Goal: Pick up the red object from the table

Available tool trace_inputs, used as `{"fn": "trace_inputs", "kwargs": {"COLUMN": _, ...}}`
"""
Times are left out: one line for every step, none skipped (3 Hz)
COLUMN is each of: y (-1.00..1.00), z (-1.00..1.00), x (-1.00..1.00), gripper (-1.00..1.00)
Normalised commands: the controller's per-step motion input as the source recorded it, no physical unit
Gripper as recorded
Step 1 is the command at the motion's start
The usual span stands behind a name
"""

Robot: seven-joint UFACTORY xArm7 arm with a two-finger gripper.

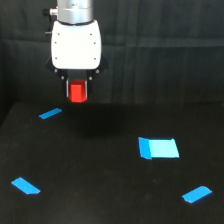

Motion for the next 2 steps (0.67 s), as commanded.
{"fn": "trace_inputs", "kwargs": {"y": -0.02, "z": 0.05, "x": 0.11, "gripper": -0.84}}
{"fn": "trace_inputs", "kwargs": {"y": -0.05, "z": 0.07, "x": 0.00, "gripper": -0.91}}
